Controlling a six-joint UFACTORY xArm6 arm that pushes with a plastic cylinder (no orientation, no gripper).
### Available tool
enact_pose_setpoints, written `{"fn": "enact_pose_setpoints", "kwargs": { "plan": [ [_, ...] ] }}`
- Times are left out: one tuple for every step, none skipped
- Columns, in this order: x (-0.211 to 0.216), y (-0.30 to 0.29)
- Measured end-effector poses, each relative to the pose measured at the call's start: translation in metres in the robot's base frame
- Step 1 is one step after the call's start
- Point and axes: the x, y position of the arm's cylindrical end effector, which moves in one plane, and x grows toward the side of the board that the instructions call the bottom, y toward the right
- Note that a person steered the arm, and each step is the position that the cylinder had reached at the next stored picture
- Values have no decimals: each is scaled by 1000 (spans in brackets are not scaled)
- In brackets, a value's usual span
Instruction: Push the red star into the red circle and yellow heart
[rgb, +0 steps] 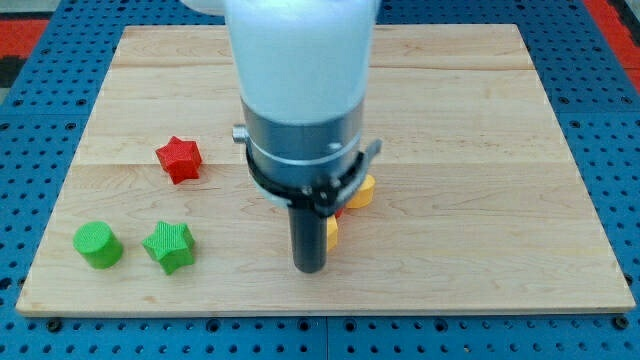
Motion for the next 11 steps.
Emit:
{"fn": "enact_pose_setpoints", "kwargs": {
  "plan": [
    [-9,-32],
    [-29,-114],
    [-69,-116],
    [-86,-169],
    [-104,-200],
    [-126,-184],
    [-134,-130],
    [-128,-69],
    [-115,-19],
    [-102,-14],
    [-87,-12]
  ]
}}
